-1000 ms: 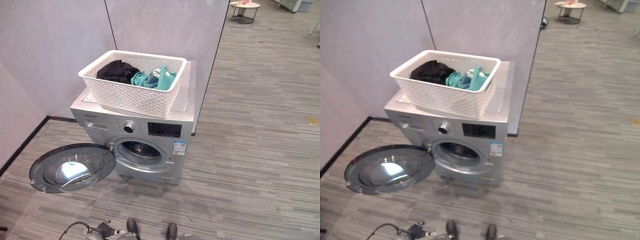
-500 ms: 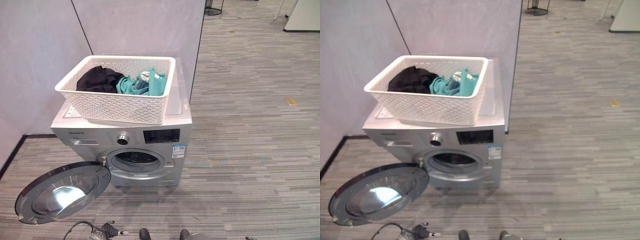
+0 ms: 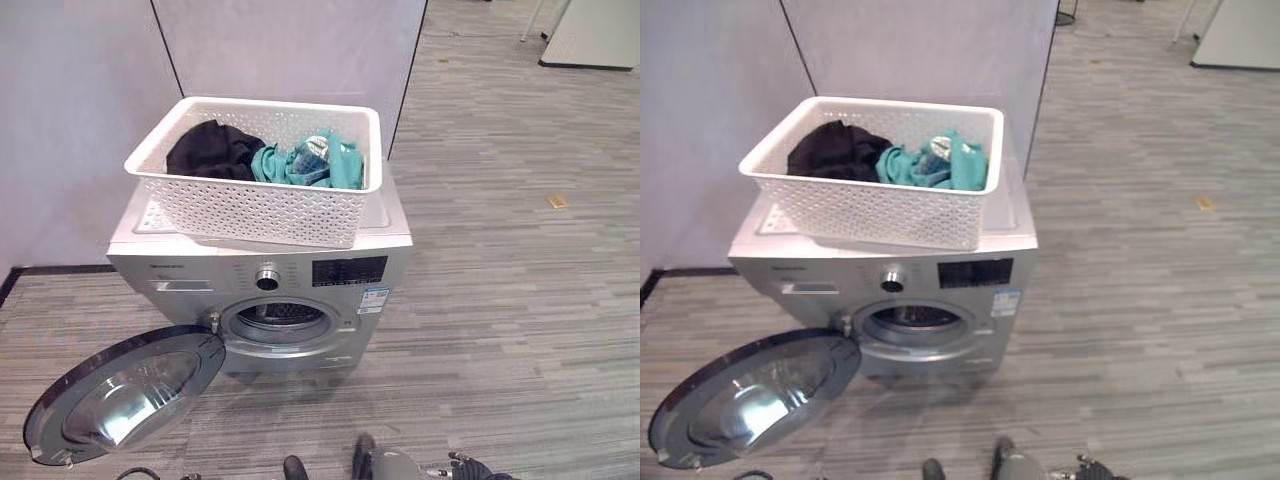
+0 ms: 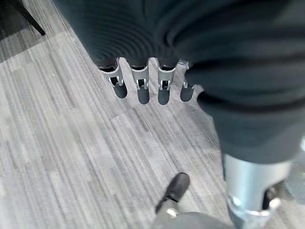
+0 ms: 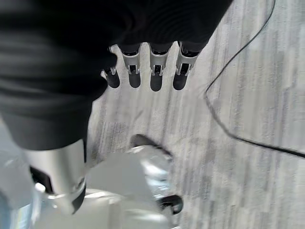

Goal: Grab the laundry basket,head to the washer,open it,put in the laundry and shut it.

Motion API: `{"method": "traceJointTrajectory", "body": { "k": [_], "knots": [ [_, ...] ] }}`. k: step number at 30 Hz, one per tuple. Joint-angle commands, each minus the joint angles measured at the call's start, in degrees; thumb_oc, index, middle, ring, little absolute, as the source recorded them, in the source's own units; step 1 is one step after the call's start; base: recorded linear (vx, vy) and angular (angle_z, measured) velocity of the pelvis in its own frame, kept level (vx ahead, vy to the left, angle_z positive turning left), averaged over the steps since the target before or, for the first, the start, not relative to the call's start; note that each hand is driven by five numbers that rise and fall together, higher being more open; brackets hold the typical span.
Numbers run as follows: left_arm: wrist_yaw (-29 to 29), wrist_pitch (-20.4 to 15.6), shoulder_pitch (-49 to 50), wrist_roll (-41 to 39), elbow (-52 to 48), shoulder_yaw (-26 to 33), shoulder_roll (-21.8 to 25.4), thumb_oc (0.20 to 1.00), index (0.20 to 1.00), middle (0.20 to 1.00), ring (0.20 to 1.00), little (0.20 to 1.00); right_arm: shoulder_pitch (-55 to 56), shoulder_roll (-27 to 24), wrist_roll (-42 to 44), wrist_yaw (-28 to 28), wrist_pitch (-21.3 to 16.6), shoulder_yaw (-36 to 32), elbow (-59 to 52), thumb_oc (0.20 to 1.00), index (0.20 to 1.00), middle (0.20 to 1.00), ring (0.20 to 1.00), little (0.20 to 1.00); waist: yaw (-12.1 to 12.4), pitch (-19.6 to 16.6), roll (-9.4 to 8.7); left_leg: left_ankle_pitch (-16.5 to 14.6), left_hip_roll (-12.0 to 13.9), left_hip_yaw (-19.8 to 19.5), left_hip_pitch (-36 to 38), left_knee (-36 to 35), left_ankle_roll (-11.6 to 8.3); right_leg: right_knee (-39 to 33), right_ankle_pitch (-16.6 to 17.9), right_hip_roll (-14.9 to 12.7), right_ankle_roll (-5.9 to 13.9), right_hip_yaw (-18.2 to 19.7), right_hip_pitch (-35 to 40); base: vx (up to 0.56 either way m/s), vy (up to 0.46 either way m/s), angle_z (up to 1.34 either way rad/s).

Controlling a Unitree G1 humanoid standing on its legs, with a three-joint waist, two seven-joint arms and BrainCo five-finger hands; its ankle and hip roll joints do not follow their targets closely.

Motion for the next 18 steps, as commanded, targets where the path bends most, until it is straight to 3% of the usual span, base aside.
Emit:
{"method": "traceJointTrajectory", "body": {
  "k": [1,6,9,11,12,14,16,18],
  "knots": [
    [0.0,-1.1,-2.0,1.7,0.0,2.1,1.0,1.000,1.000,1.000,1.000,1.000,-1.1,-1.3,0.5,-0.8,-1.3,1.5,1.7,1.000,1.000,1.000,1.000,1.000,-1.3,0.8,-0.26,-0.5,-0.7,-0.5,0.2,3.5,-6.14,-5.8,10.3,0.5,-0.63,-1.6,0.1,0.14,-0.086,0.23],
    [-0.1,-1.4,-2.3,2.1,-1.0,0.3,-0.2,1.000,1.000,1.000,1.000,1.000,-0.9,-2.1,-0.2,-1.0,-1.2,1.6,2.7,1.000,1.000,1.000,1.000,1.000,-1.3,-1.3,-0.14,-2.3,-0.2,-0.8,0.1,6.0,-7.18,-9.7,8.9,1.9,-1.59,-1.5,4.9,0.15,-0.116,0.29],
    [-0.5,-1.8,-2.3,2.1,-1.8,-0.5,-0.8,1.000,1.000,1.000,1.000,1.000,-1.3,-2.6,-0.7,-0.9,-1.1,2.0,2.8,1.000,1.000,1.000,1.000,1.000,-1.1,-1.8,0.04,-3.4,1.1,-0.8,-0.7,11.7,-7.94,-9.9,7.6,2.6,-2.53,-1.0,5.6,0.14,-0.130,-0.05],
    [-0.4,-2.0,-3.0,1.6,-2.6,-1.2,-0.7,1.000,1.000,1.000,1.000,1.000,-1.8,-3.6,-0.7,-1.2,-1.2,2.4,2.7,1.000,1.000,1.000,1.000,1.000,-1.1,-0.7,-0.54,-0.4,6.1,0.9,-4.6,24.7,-11.08,-10.0,6.0,3.0,-4.28,-1.1,7.5,0.09,-0.165,-0.02],
    [-0.4,-2.0,-3.0,1.6,-2.6,-1.2,-0.7,1.000,1.000,1.000,1.000,1.000,-1.8,-3.6,-0.7,-1.2,-1.2,2.4,2.7,1.000,1.000,1.000,1.000,1.000,-1.1,-0.7,-0.48,-0.5,6.3,0.8,-4.8,25.0,-11.13,-10.1,6.0,3.1,-4.33,-1.1,7.5,0.07,-0.117,0.07],
    [0.0,-1.9,-3.7,0.6,-3.2,-1.2,-0.6,1.000,1.000,1.000,1.000,1.000,-2.0,-4.3,-1.1,-1.4,-1.1,2.7,2.4,1.000,1.000,1.000,1.000,1.000,-0.6,0.5,-0.67,3.8,10.3,1.6,-8.1,33.9,-13.67,-10.2,4.5,3.4,-5.87,-2.0,9.5,0.10,-0.124,0.07],
    [0.3,-1.8,-4.5,-0.2,-3.3,-1.4,-0.4,1.000,1.000,1.000,1.000,1.000,-1.8,-4.9,-1.0,-1.4,-0.9,2.8,2.3,1.000,1.000,1.000,1.000,1.000,-0.5,1.5,-0.18,4.9,13.5,3.9,-12.2,33.7,-15.15,-11.5,2.3,3.9,-5.90,-2.0,12.7,0.24,-0.034,0.11],
    [0.7,-1.8,-5.0,-0.6,-3.4,-1.2,0.1,1.000,1.000,1.000,1.000,1.000,-2.0,-5.1,-1.2,-1.5,-0.9,3.0,2.0,1.000,1.000,1.000,1.000,1.000,-0.4,1.4,0.32,3.6,11.6,1.7,-15.0,25.2,-13.23,-11.8,1.5,3.1,-5.13,-1.1,13.0,0.23,0.175,0.28]
  ]
}}
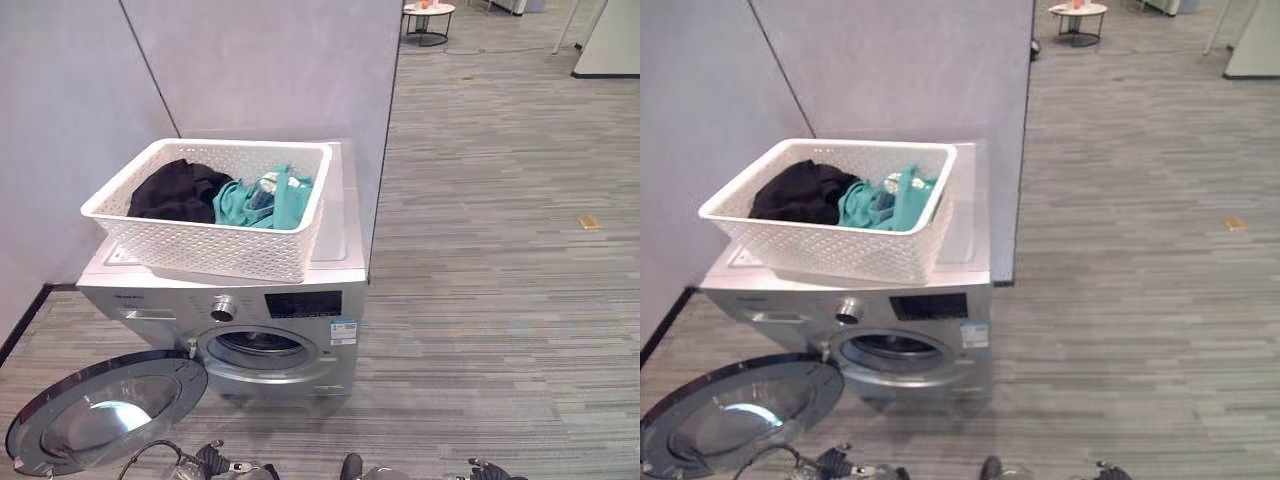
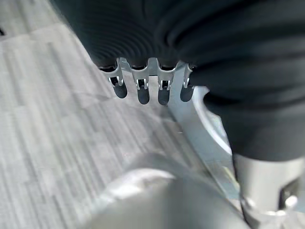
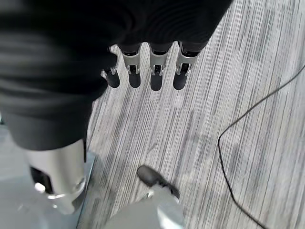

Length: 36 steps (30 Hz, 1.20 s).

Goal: Grab the laundry basket,head to the washer,open it,put in the laundry and shut it.

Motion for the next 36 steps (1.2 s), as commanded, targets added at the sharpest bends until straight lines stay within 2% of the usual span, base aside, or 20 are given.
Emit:
{"method": "traceJointTrajectory", "body": {
  "k": [1,3,4,5,6,7,8,12,17,19,20,21,23,24,25,26,27,30,32,36],
  "knots": [
    [0.8,-0.3,-1.7,-0.2,-0.1,1.6,2.1,1.000,1.000,1.000,1.000,1.000,-0.2,-2.3,-0.9,-0.5,-0.9,0.2,-1.3,1.000,1.000,1.000,1.000,1.000,-0.1,2.7,1.47,2.0,-3.6,-1.3,3.4,-15.7,3.98,-1.6,6.9,-3.0,1.67,3.4,1.6,0.17,0.221,0.09],
    [0.9,-0.3,-1.8,-0.5,0.1,1.7,2.3,1.000,1.000,1.000,1.000,1.000,-0.4,-2.5,-1.6,-0.6,-1.1,0.7,-1.9,1.000,1.000,1.000,1.000,1.000,0.4,2.7,2.08,5.4,-3.5,-4.0,2.9,-21.9,3.76,-1.0,6.0,-3.2,1.93,4.4,2.2,0.19,0.246,-0.12],
    [1.2,-0.4,-1.9,-0.7,0.5,2.0,2.5,1.000,1.000,1.000,1.000,1.000,-0.6,-2.6,-2.2,-0.7,-1.1,1.0,-2.2,1.000,1.000,1.000,1.000,1.000,0.9,2.9,2.92,9.8,-2.7,-5.1,2.2,-26.2,3.72,-0.7,6.1,-3.0,1.81,4.9,2.4,0.12,0.194,-0.13],
    [1.3,-0.4,-1.9,-0.7,0.5,2.0,2.5,1.000,1.000,1.000,1.000,1.000,-0.6,-2.6,-2.2,-0.7,-1.1,1.0,-2.2,1.000,1.000,1.000,1.000,1.000,0.9,2.9,2.91,10.0,-2.8,-5.1,2.4,-26.5,3.71,-0.6,6.1,-3.1,1.80,4.9,2.4,0.18,0.289,-0.33],
    [1.2,-0.2,-2.1,-0.8,0.8,2.0,2.7,1.000,1.000,1.000,1.000,1.000,-0.6,-2.9,-2.3,-0.6,-1.1,0.9,-2.4,1.000,1.000,1.000,1.000,1.000,0.8,2.9,3.40,12.1,-0.9,-5.4,2.1,-27.8,2.92,0.3,5.5,-3.9,2.13,5.5,2.8,0.22,0.263,-0.49],
    [1.1,-0.2,-2.1,-0.8,1.1,1.8,2.8,1.000,1.000,1.000,1.000,1.000,-0.7,-3.0,-2.2,-0.5,-1.1,0.9,-2.5,1.000,1.000,1.000,1.000,1.000,1.2,3.0,3.38,11.4,-0.8,-7.7,1.3,-25.6,3.04,1.0,5.2,-4.5,2.27,6.3,3.1,0.29,0.375,-0.51],
    [0.9,-0.3,-1.8,-1.2,1.1,1.8,2.7,1.000,1.000,1.000,1.000,1.000,-1.3,-3.0,-2.2,-0.3,-0.9,1.0,-2.3,1.000,1.000,1.000,1.000,1.000,1.1,2.8,3.27,8.2,-1.8,-9.6,1.7,-22.6,3.83,2.1,4.9,-5.6,2.80,7.8,2.8,0.23,0.321,-0.37],
    [0.5,-0.6,-1.4,-0.5,0.9,1.1,3.2,1.000,1.000,1.000,1.000,1.000,-0.6,-2.4,-2.7,0.2,-0.6,-0.3,-0.7,1.000,1.000,1.000,1.000,1.000,0.6,1.5,2.16,0.5,-3.2,-7.5,0.2,-12.9,6.31,1.3,7.6,-10.7,5.04,10.2,4.8,0.27,0.373,-0.16],
    [0.1,-0.8,-1.4,-0.2,-0.8,1.1,5.4,1.000,1.000,1.000,1.000,1.000,-0.6,-2.3,-5.3,1.2,0.0,0.5,-1.2,1.000,1.000,1.000,1.000,1.000,1.3,1.1,0.44,-5.6,-6.5,-3.7,1.5,-9.7,9.61,3.4,20.1,-17.9,7.89,11.2,3.0,0.17,0.389,-0.18],
    [0.1,-0.8,-1.2,-0.1,-0.8,1.6,6.1,1.000,1.000,1.000,1.000,1.000,-0.5,-2.3,-5.8,1.3,0.1,0.6,-1.6,1.000,1.000,1.000,1.000,1.000,1.2,1.1,0.36,-6.1,-7.3,-3.1,2.4,-10.2,9.95,4.0,22.2,-18.9,8.08,10.7,2.0,0.11,0.328,-0.19],
    [0.2,-0.5,-0.7,1.0,-0.3,2.1,7.5,1.000,1.000,1.000,1.000,1.000,-0.1,-2.0,-5.1,1.9,0.2,0.6,-3.0,1.000,1.000,1.000,1.000,1.000,0.8,1.1,0.31,-6.4,-9.1,-2.6,3.9,-11.2,10.86,6.3,27.7,-20.2,8.75,10.3,0.9,0.11,0.304,-0.14],
    [0.2,-0.5,-0.7,1.0,-0.3,2.1,7.5,1.000,1.000,1.000,1.000,1.000,-0.1,-2.0,-5.1,1.9,0.2,0.6,-3.0,1.000,1.000,1.000,1.000,1.000,0.9,1.1,0.28,-6.4,-9.2,-2.5,3.9,-11.3,10.87,6.3,27.7,-20.2,8.76,10.3,0.9,0.15,0.450,-0.13],
    [0.0,0.1,-0.3,1.6,0.2,2.7,8.5,1.000,1.000,1.000,1.000,1.000,0.0,-2.1,-4.2,2.1,0.2,0.9,-4.1,1.000,1.000,1.000,1.000,1.000,0.4,1.3,1.53,-5.9,-10.4,-3.0,5.8,-14.2,12.14,15.9,23.2,-16.0,7.40,13.0,-2.2,0.09,0.384,0.01],
    [-0.1,0.3,0.0,1.6,0.4,2.9,8.7,1.000,1.000,1.000,1.000,1.000,0.0,-2.0,-4.2,2.2,0.2,1.0,-4.4,1.000,1.000,1.000,1.000,1.000,1.0,1.6,1.96,-7.1,-10.6,-1.5,7.5,-15.0,11.89,19.7,22.0,-17.7,8.39,8.1,-1.2,0.08,0.458,0.00],
    [-0.2,0.6,0.3,2.3,0.6,3.1,8.8,1.000,1.000,1.000,1.000,1.000,-0.5,-2.1,-4.4,2.2,0.1,1.4,-5.1,1.000,1.000,1.000,1.000,1.000,1.1,2.0,2.62,-7.1,-11.2,-0.9,8.8,-17.3,12.56,24.2,20.7,-17.3,8.21,6.5,-0.3,0.09,0.375,0.02],
    [-0.3,0.9,0.4,2.6,0.8,3.0,8.7,1.000,1.000,1.000,1.000,1.000,-0.4,-2.2,-4.6,2.2,-0.2,1.6,-5.3,1.000,1.000,1.000,1.000,1.000,0.8,2.3,2.74,-6.4,-12.4,-1.6,10.1,-19.4,12.67,26.5,19.3,-15.6,7.85,8.0,-1.3,0.06,0.328,-0.21],
    [-0.6,0.8,0.4,3.2,1.0,2.9,8.7,1.000,1.000,1.000,1.000,1.000,0.0,-2.3,-4.6,2.5,-0.5,2.1,-6.2,1.000,1.000,1.000,1.000,1.000,0.0,2.6,3.40,-3.1,-13.7,-2.5,11.4,-22.0,12.77,29.2,15.8,-8.8,5.79,9.0,-5.0,0.06,0.187,-0.29],
    [-0.6,0.7,0.5,2.9,1.1,3.0,8.4,1.000,1.000,1.000,1.000,1.000,-0.1,-2.4,-4.6,2.4,-0.7,2.3,-5.8,1.000,1.000,1.000,1.000,1.000,-0.2,2.9,2.84,-2.6,-14.5,-2.6,12.3,-22.5,12.09,26.4,12.7,-7.2,5.19,6.8,-6.6,0.06,0.072,0.10],
    [-0.5,0.3,0.2,3.2,1.2,2.5,8.1,1.000,1.000,1.000,1.000,1.000,-1.0,-2.3,-4.6,2.1,-1.0,2.7,-5.1,1.000,1.000,1.000,1.000,1.000,-0.6,3.7,2.20,-3.2,-15.2,-3.2,13.5,-22.5,11.45,21.8,9.7,-4.2,3.86,6.3,-10.1,0.06,0.000,0.19],
    [-0.5,-0.2,0.5,4.0,0.1,1.4,6.7,1.000,1.000,1.000,1.000,1.000,-2.8,-2.4,-5.2,1.2,-1.2,3.4,-4.1,1.000,1.000,1.000,1.000,1.000,0.1,3.8,1.03,-5.9,-15.4,-2.6,14.5,-20.7,11.18,13.7,9.9,-5.0,4.10,2.0,-7.4,0.06,-0.045,0.12]
  ]
}}
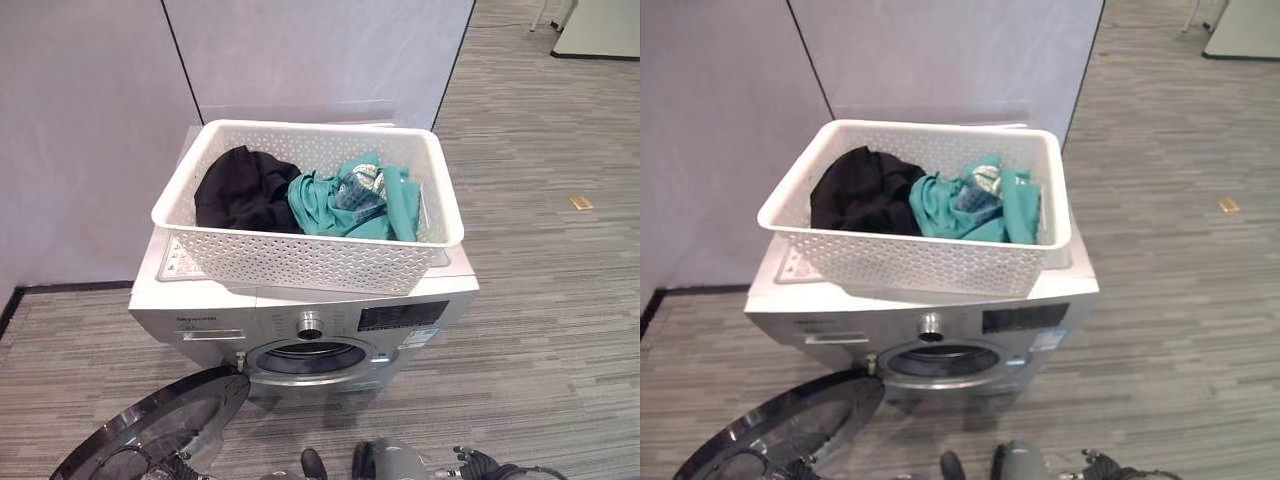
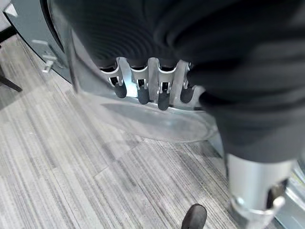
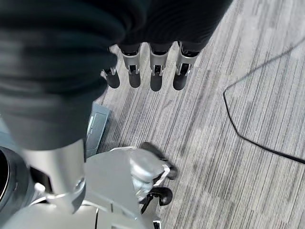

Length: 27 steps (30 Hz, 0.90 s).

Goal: Grab the laundry basket,head to the washer,open it,put in the laundry and shut it.

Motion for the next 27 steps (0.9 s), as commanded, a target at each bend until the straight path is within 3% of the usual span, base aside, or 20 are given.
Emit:
{"method": "traceJointTrajectory", "body": {
  "k": [1,3,6,8,9,10,12,14,15,17,21,27],
  "knots": [
    [-0.4,-1.8,-1.1,1.8,-1.0,1.0,-0.2,1.000,1.000,1.000,1.000,1.000,-1.3,-2.0,-0.4,-1.5,-1.4,2.7,2.2,1.000,1.000,1.000,1.000,1.000,-0.8,1.1,-0.86,1.1,2.8,-1.3,-0.5,6.4,-5.10,-11.5,11.9,-0.3,0.53,-1.6,9.7,0.04,-0.133,0.19],
    [-0.5,-2.1,-1.1,2.1,-1.1,0.5,-0.8,1.000,1.000,1.000,1.000,1.000,-1.4,-2.5,-0.4,-1.7,-1.5,3.0,1.7,1.000,1.000,1.000,1.000,1.000,-1.0,0.8,-1.26,2.0,3.9,-1.5,-2.8,13.0,-6.50,-15.2,10.7,1.5,-0.99,0.8,11.7,0.03,-0.167,-0.04],
    [-0.4,-2.0,-2.4,1.7,-1.4,-0.2,-1.4,1.000,1.000,1.000,1.000,1.000,-1.7,-3.4,-0.1,-2.2,-1.5,3.2,1.9,1.000,1.000,1.000,1.000,1.000,-0.2,2.2,-2.05,8.4,9.0,-1.8,-9.7,28.0,-12.83,-18.8,9.7,2.7,-3.21,0.1,15.3,-0.02,-0.180,0.31],
    [-0.2,-1.9,-2.8,1.5,-1.4,-0.4,-1.6,1.000,1.000,1.000,1.000,1.000,-2.0,-3.8,-0.3,-2.1,-1.4,3.7,1.6,1.000,1.000,1.000,1.000,1.000,0.0,2.4,-2.27,8.9,9.7,-3.3,-10.9,30.7,-13.18,-19.5,9.5,2.9,-3.61,0.1,15.9,0.04,-0.043,0.71],
    [0.1,-2.0,-3.2,1.3,-1.7,-1.1,-1.9,1.000,1.000,1.000,1.000,1.000,-1.5,-4.1,-0.6,-2.4,-1.1,3.8,2.0,1.000,1.000,1.000,1.000,1.000,-1.2,1.8,-1.93,8.1,17.7,1.3,-9.5,23.6,-12.88,-20.9,8.1,2.5,-2.63,-0.8,17.9,0.11,0.020,0.22],
    [0.1,-1.9,-3.1,1.3,-1.7,-1.1,-1.9,1.000,1.000,1.000,1.000,1.000,-1.4,-4.1,-0.6,-2.4,-1.1,3.8,2.0,1.000,1.000,1.000,1.000,1.000,-1.1,1.8,-1.95,8.1,17.6,1.4,-9.3,23.5,-12.86,-20.8,8.1,2.4,-2.59,-0.7,18.0,0.14,0.100,-0.19],
    [0.5,-2.0,-3.6,1.8,-1.6,-1.5,-1.8,1.000,1.000,1.000,1.000,1.000,-1.5,-4.0,-0.5,-2.8,-1.1,3.5,2.0,1.000,1.000,1.000,1.000,1.000,-0.6,0.9,-1.71,9.1,15.5,-2.3,-9.6,12.7,-10.58,-20.8,8.7,1.5,-2.09,-0.2,17.0,0.01,0.167,-0.10],
    [1.0,-2.1,-3.4,1.5,-1.2,-1.8,-1.9,1.000,1.000,1.000,1.000,1.000,-1.4,-3.8,-0.9,-2.6,-1.2,4.0,1.9,1.000,1.000,1.000,1.000,1.000,0.6,0.7,-1.46,8.3,11.5,-11.3,-9.0,10.8,-10.01,-19.2,9.0,1.0,-1.90,2.3,16.1,0.08,0.199,0.10],
    [0.9,-2.1,-3.5,1.2,-1.3,-2.2,-2.4,1.000,1.000,1.000,1.000,1.000,-1.5,-3.6,-1.3,-2.5,-1.1,4.0,1.9,1.000,1.000,1.000,1.000,1.000,-0.4,0.5,-1.20,6.9,10.8,-10.1,-6.8,7.2,-9.77,-18.6,9.5,0.2,-1.16,2.6,15.9,0.10,0.225,-0.35],
    [0.8,-2.4,-3.6,1.4,-1.5,-2.3,-2.6,1.000,1.000,1.000,1.000,1.000,-1.5,-3.2,-1.6,-2.5,-1.1,3.6,2.6,1.000,1.000,1.000,1.000,1.000,-1.0,-0.1,-0.68,7.0,9.8,-8.0,-4.6,3.8,-9.52,-18.5,10.7,-0.7,-0.19,3.8,14.8,0.08,0.204,-0.77],
    [0.7,-2.9,-2.7,1.8,-2.1,-2.5,-2.9,1.000,1.000,1.000,1.000,1.000,-2.5,-2.8,-1.4,-2.8,-1.0,3.0,3.4,1.000,1.000,1.000,1.000,1.000,-0.7,-0.7,0.12,6.0,8.2,-5.3,-3.3,3.1,-8.49,-20.0,12.2,-2.1,1.05,5.5,14.4,0.05,0.161,-0.24],
    [1.2,-2.7,-1.1,1.9,-0.5,-1.1,-2.5,1.000,1.000,1.000,1.000,1.000,-2.4,-1.4,-0.7,-3.0,-0.9,2.6,3.7,1.000,1.000,1.000,1.000,1.000,-0.1,-1.9,-0.38,6.0,7.4,-2.6,-1.7,0.7,-7.91,-22.3,14.7,-2.8,2.31,7.1,14.4,0.06,0.094,-0.33]
  ]
}}
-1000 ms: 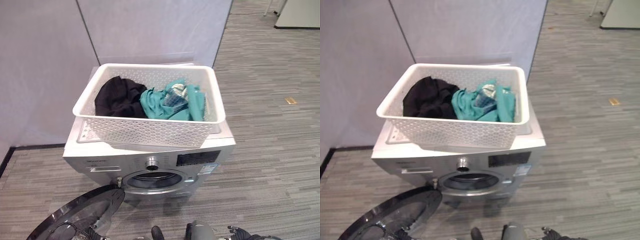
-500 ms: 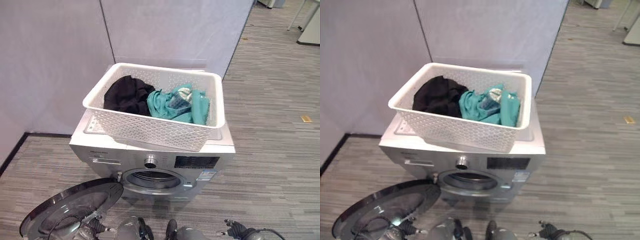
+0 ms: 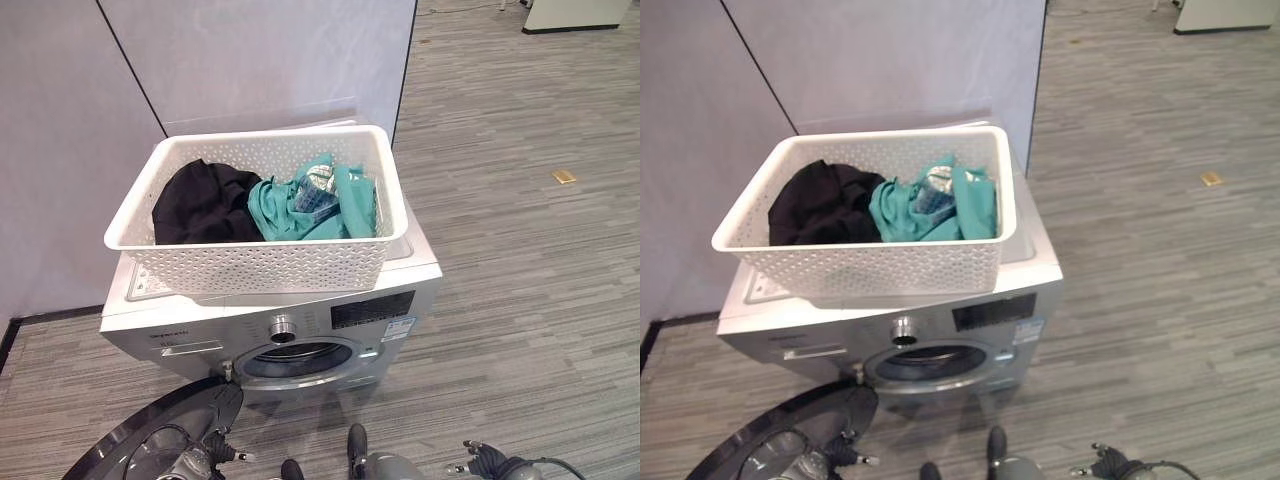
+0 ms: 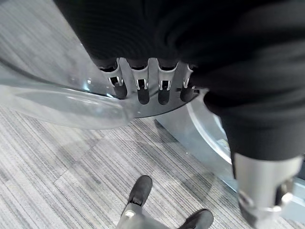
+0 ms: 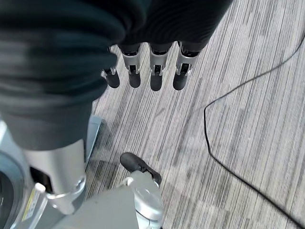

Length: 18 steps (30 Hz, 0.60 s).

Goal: Grab the laundry basket,head to the washer,open it,put in the laundry and shut it.

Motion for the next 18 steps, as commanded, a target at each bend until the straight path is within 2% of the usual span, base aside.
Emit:
{"method": "traceJointTrajectory", "body": {
  "k": [1,7,11,15,17,18],
  "knots": [
    [0.9,-0.2,2.1,1.6,0.0,1.7,3.5,1.000,1.000,1.000,1.000,1.000,-1.2,1.1,0.3,-0.8,-0.2,-1.0,1.2,1.000,1.000,1.000,1.000,1.000,0.4,-0.6,-3.00,3.3,0.3,0.8,-3.0,2.3,-2.79,-3.0,4.5,-7.4,7.98,1.2,6.3,0.06,0.037,-0.40],
    [1.1,-0.1,4.4,1.5,1.1,4.0,3.8,1.000,1.000,1.000,1.000,1.000,0.8,0.8,1.4,-2.0,-0.5,-3.9,1.5,1.000,1.000,1.000,1.000,1.000,-0.1,-2.3,-3.94,4.0,0.1,2.1,-1.2,-1.1,-2.98,-5.9,6.5,-7.1,8.60,2.0,6.4,0.05,-0.002,-0.15],
    [1.0,-0.3,5.8,1.2,0.7,5.0,3.8,1.000,1.000,1.000,1.000,1.000,2.3,-2.7,4.1,-3.5,-1.2,-9.0,0.4,1.000,1.000,1.000,1.000,1.000,-0.5,-2.8,-4.49,5.1,0.0,2.4,0.0,-4.0,-3.23,-7.6,7.3,-6.7,9.08,1.8,7.1,0.02,-0.032,-0.05],
    [0.7,-0.4,7.3,1.3,-0.2,6.3,4.1,1.000,1.000,1.000,1.000,1.000,4.8,-13.0,4.6,-6.6,-2.3,-18.8,-6.6,1.000,1.000,1.000,1.000,1.000,-1.3,-3.7,-4.78,6.5,0.2,2.5,-0.4,-6.4,-3.66,-9.2,8.8,-6.4,9.73,1.5,6.5,0.00,0.000,-0.03],
    [0.2,-0.1,8.6,1.5,-0.6,7.7,3.1,1.000,1.000,1.000,1.000,1.000,8.0,-25.0,2.5,-11.1,-2.7,-31.8,-21.2,1.000,1.000,1.000,1.000,1.000,-2.4,-4.3,-4.87,6.4,0.4,1.9,-0.7,-6.4,-3.92,-9.4,9.4,-6.5,10.33,0.8,6.8,0.04,0.038,-0.10],
    [0.3,0.0,8.4,1.9,-0.2,7.7,2.4,1.000,1.000,1.000,1.000,1.000,8.0,-28.9,1.4,-13.6,-3.2,-37.2,-27.7,1.000,1.000,1.000,1.000,1.000,-2.3,-4.7,-4.94,6.4,0.3,1.6,-0.9,-6.4,-3.83,-9.6,9.8,-6.7,10.46,0.4,6.8,0.04,0.050,0.04]
  ]
}}
